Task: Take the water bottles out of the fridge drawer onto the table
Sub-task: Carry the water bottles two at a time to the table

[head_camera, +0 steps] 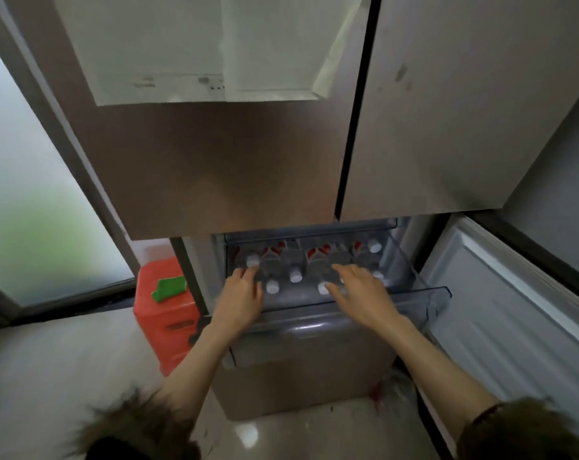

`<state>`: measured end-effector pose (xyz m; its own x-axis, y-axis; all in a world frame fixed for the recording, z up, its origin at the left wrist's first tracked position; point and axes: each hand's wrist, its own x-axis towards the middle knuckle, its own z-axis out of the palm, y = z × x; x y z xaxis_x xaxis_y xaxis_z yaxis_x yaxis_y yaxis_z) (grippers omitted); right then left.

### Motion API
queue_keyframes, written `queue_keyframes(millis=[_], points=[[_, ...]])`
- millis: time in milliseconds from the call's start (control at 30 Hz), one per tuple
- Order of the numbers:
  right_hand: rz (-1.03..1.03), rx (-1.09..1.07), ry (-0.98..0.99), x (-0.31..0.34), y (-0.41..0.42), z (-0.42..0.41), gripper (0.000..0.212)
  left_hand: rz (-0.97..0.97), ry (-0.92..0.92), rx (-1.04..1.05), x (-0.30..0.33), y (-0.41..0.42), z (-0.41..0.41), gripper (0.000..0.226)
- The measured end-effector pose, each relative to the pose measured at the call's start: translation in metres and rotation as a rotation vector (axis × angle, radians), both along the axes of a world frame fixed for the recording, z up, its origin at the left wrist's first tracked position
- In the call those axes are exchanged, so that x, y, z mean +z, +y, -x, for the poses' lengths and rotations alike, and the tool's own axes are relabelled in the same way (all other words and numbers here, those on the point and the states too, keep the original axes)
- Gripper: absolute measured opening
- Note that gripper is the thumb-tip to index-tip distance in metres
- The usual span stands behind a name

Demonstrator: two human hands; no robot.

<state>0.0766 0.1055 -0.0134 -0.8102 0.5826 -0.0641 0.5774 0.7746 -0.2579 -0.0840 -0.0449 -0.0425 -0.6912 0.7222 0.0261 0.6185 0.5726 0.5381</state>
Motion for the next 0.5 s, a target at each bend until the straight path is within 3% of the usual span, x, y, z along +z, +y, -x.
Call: queue_keyframes(millis=[200,300,400,500], points=[[0.143,-0.008,-0.214,-0.035,0.067,0.052,0.044,0.217,-0.132,0.134,-0.023,0.058,0.033,0.040],[0.207,-0.042,-0.302,-0.053,0.088,0.075,0.037,0.232,-0.176,0.178,-0.044,0.078,0.049,0.038],[0.267,-0.081,-0.362,-0.068,0.099,0.093,0.030,0.082,-0.330,0.370,-0.058,0.092,0.055,0.050],[0.305,-0.132,-0.381,-0.083,0.102,0.107,0.037,-0.091,-0.439,0.527,-0.063,0.101,0.062,0.056]])
